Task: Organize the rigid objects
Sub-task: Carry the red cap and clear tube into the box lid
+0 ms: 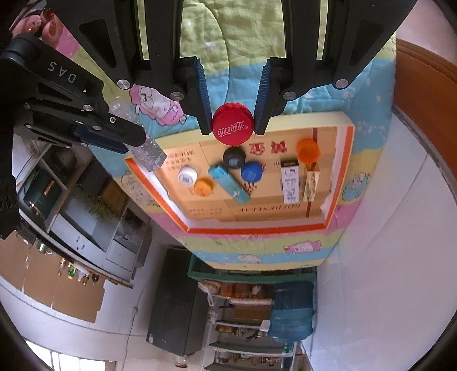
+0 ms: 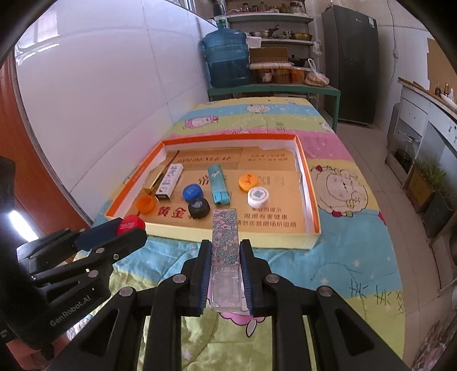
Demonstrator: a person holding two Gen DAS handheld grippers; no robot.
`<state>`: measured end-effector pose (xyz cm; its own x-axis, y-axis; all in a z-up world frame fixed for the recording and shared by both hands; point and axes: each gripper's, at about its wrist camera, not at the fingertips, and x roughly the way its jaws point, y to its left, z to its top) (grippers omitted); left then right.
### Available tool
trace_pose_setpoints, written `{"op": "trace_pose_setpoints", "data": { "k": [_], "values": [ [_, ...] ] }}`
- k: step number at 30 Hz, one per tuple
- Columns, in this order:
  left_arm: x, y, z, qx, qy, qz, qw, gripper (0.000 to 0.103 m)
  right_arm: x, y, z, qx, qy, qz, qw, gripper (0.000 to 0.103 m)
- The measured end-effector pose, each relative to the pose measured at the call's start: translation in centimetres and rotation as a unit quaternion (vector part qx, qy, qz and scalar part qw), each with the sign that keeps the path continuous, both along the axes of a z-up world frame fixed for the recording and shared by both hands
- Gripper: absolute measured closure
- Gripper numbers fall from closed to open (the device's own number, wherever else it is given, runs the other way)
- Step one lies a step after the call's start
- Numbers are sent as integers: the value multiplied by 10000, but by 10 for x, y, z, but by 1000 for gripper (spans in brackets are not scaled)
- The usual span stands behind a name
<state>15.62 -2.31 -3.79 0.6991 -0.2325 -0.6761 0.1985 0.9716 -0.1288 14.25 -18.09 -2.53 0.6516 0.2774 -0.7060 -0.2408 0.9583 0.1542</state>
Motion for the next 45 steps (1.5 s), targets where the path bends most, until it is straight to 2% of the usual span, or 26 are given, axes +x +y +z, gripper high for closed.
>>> {"op": "trace_pose_setpoints", "data": {
  "k": [12,22,30,36,45],
  "values": [
    [23,9,33,-64,-262,82,9996,72,19,-7,28,3,-328,48,9995,83],
    [68,15,45,51,-292,265,9992,72,53,-15,42,-46,-456,69,9989,83],
    [118,17,27,-29,-5,432,9991,72,102,-22,41,-101,-397,108,9991,83],
    [144,14,8,-140,235,528,9982,72,135,-25,26,-98,-157,107,9998,83],
    [176,5,-17,-35,432,536,9976,72,169,-23,5,-113,46,187,9998,83]
  ]
}}
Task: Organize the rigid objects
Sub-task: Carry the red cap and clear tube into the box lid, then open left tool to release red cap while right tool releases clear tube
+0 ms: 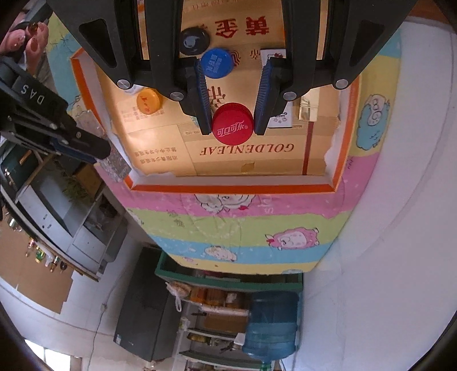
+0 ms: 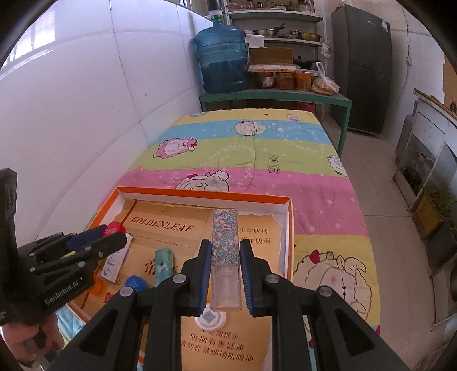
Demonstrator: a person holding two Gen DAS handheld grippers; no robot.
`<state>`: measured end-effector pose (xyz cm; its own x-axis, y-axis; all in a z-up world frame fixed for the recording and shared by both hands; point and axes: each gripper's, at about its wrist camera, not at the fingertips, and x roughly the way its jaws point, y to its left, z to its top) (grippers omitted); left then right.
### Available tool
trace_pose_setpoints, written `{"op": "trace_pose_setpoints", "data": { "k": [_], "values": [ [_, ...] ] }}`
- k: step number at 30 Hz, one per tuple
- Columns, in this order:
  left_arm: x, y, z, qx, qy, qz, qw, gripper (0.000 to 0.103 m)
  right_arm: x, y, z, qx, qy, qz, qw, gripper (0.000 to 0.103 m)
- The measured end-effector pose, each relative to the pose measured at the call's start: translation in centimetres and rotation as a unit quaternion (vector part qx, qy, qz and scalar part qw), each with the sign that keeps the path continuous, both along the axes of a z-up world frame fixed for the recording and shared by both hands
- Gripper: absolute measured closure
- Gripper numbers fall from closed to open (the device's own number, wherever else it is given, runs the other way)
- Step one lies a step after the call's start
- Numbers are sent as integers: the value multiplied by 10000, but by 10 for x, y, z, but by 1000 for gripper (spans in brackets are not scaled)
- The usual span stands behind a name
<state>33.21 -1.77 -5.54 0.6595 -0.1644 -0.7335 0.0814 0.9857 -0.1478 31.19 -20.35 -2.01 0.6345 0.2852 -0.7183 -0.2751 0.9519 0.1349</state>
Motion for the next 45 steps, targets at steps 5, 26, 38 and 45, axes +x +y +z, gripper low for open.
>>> {"op": "trace_pose_setpoints", "data": {
  "k": [5,26,38,45],
  "values": [
    [9,-7,-17,103,169,-34,9998,72,12,2,-11,-21,105,79,9999,83],
    [15,-17,-41,323,372,-78,9988,72,29,6,-46,-97,459,224,9986,83],
    [14,-20,-42,424,338,-92,9985,72,31,8,-53,-184,552,225,9981,83],
    [15,-16,-41,309,375,-104,9988,69,31,8,-55,-177,557,219,9981,82]
  ]
}}
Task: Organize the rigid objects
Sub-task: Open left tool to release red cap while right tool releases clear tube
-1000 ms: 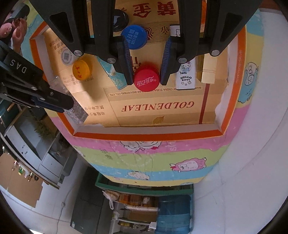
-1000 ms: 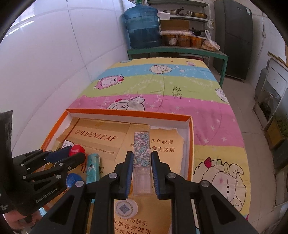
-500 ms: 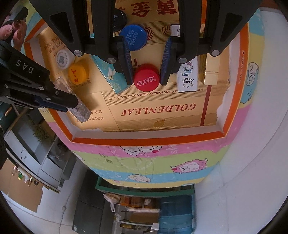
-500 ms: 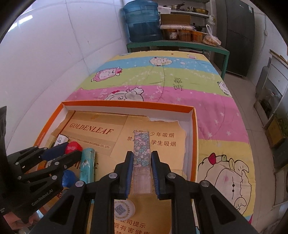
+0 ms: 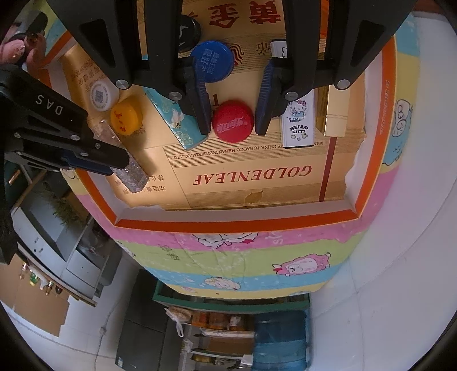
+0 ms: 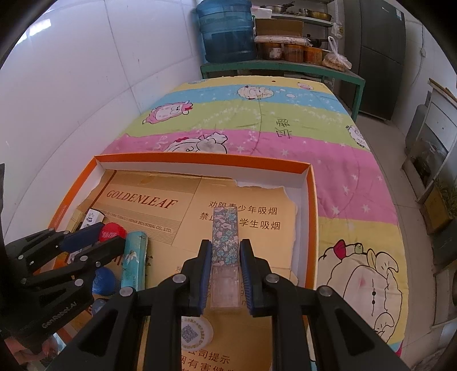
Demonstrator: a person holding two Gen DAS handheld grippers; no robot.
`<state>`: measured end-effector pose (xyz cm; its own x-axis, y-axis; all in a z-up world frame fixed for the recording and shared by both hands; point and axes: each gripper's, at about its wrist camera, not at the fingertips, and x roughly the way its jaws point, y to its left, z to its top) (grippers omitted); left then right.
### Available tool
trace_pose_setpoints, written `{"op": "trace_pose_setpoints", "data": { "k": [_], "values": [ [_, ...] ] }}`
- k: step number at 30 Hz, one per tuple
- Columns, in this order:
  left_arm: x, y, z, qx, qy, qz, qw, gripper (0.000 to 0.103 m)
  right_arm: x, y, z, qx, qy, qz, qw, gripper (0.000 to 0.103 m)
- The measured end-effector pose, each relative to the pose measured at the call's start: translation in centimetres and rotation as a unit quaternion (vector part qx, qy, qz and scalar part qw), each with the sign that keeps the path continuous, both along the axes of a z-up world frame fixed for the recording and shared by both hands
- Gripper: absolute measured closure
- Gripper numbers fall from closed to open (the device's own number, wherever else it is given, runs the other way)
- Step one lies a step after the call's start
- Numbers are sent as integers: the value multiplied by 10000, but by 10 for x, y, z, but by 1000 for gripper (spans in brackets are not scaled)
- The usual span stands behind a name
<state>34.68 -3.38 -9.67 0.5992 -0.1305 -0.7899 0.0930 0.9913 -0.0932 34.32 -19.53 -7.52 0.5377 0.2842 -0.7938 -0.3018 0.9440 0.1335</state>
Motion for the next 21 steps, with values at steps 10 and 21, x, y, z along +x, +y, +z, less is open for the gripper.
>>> {"op": "trace_pose_setpoints", "data": {
  "k": [10,21],
  "values": [
    [-4,1,1,-46,-30,34,10000,56,-3,2,2,-46,-66,-17,10000,77],
    [-14,3,11,-80,-182,9,9998,55,-18,0,19,2,-276,-142,9995,75]
  ]
}}
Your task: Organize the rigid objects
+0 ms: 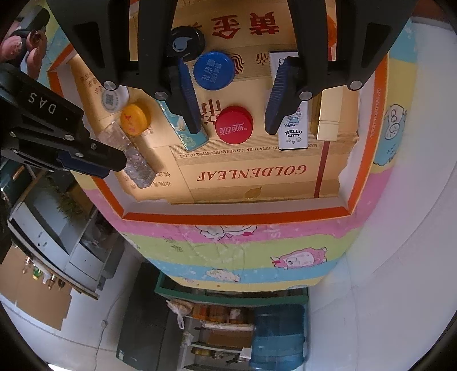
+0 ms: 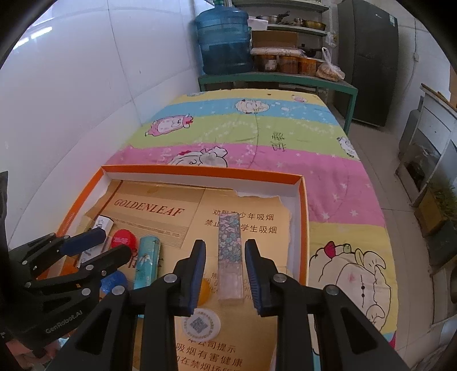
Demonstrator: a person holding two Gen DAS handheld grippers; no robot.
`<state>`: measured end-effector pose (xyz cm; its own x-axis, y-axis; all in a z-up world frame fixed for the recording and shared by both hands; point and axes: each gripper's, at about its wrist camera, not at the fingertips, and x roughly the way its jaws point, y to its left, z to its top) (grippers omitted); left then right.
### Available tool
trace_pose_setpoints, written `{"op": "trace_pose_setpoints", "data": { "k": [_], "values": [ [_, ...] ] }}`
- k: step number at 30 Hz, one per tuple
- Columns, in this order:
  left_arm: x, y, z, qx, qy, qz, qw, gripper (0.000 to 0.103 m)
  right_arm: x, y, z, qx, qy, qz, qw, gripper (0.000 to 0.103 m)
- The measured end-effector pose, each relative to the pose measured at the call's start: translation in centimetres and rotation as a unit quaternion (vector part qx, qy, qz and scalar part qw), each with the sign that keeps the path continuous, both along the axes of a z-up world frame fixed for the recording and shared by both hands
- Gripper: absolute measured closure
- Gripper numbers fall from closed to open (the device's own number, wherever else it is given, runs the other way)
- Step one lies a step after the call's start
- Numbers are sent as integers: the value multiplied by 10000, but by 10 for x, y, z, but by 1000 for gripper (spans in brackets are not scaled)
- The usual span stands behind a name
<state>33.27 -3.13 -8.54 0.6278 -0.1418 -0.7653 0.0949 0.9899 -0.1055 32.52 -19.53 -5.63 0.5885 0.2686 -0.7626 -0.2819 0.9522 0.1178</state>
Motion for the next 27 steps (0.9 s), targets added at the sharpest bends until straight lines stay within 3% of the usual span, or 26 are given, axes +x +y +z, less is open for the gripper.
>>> {"op": "trace_pose_setpoints", "data": {
  "k": [27],
  "values": [
    [-68,12,39,-106,-378,80,9992,55,-68,8,35,75,-286,-158,9994,75]
  ]
}}
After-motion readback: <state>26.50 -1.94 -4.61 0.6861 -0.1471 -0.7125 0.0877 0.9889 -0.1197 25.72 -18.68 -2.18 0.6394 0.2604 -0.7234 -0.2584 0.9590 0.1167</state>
